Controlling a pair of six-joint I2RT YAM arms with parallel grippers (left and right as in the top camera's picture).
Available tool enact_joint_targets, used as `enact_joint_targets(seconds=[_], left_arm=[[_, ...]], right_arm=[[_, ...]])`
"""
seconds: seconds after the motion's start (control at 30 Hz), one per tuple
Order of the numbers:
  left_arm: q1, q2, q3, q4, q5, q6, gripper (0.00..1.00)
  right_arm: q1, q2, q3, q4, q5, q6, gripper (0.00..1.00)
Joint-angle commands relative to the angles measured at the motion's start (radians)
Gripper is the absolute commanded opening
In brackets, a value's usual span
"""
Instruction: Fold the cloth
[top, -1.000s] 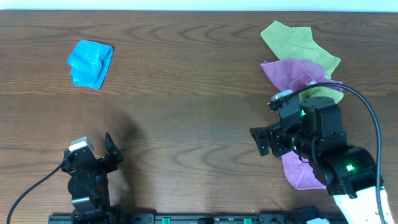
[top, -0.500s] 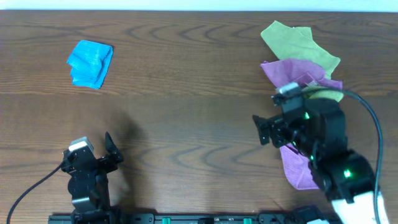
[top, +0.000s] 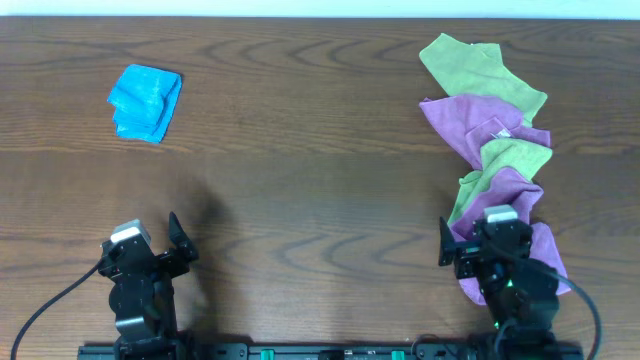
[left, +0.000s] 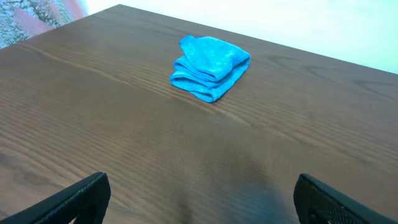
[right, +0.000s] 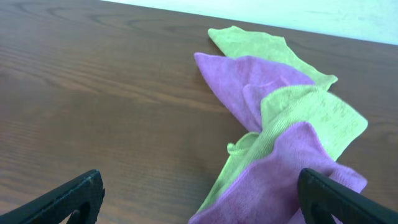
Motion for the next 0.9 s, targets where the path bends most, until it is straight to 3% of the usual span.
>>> enact_joint_targets(seconds=[0.0,0.27,0.87], left_arm=[[0.006,0.0,-0.022,-0.006,0.002,0.018,0.95],[0.006,0.0,-0.022,-0.006,0.002,0.018,0.96],[0.006,0.0,-0.022,-0.006,0.002,0.018,0.95]], right_arm=[[-0.009,-0.06,-0.039,0.007,0.006,-0.014,0.99],[-0.009,-0.195,-0.1,0.01,0.007,-0.014,0.99],[-0.01,-0.194,-0.1,0.011,0.006,-0.014,0.99]])
